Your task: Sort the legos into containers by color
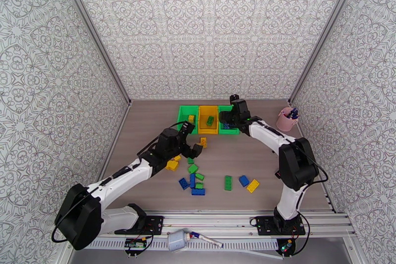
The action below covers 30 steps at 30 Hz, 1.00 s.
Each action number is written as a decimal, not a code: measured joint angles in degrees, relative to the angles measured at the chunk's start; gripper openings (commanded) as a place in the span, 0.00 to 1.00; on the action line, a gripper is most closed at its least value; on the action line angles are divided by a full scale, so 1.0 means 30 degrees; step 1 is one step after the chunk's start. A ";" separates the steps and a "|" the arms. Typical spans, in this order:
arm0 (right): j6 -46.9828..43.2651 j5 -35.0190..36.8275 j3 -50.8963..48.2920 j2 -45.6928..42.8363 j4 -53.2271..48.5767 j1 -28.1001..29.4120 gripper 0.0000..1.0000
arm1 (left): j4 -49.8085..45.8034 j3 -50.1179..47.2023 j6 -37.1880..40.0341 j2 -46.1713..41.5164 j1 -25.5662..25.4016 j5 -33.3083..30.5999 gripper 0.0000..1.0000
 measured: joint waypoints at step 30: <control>-0.1413 -0.1501 -0.6601 -0.5020 0.1523 0.0000 0.94 | -0.9092 1.3318 -0.8837 1.4666 -0.2645 -0.6659 0.80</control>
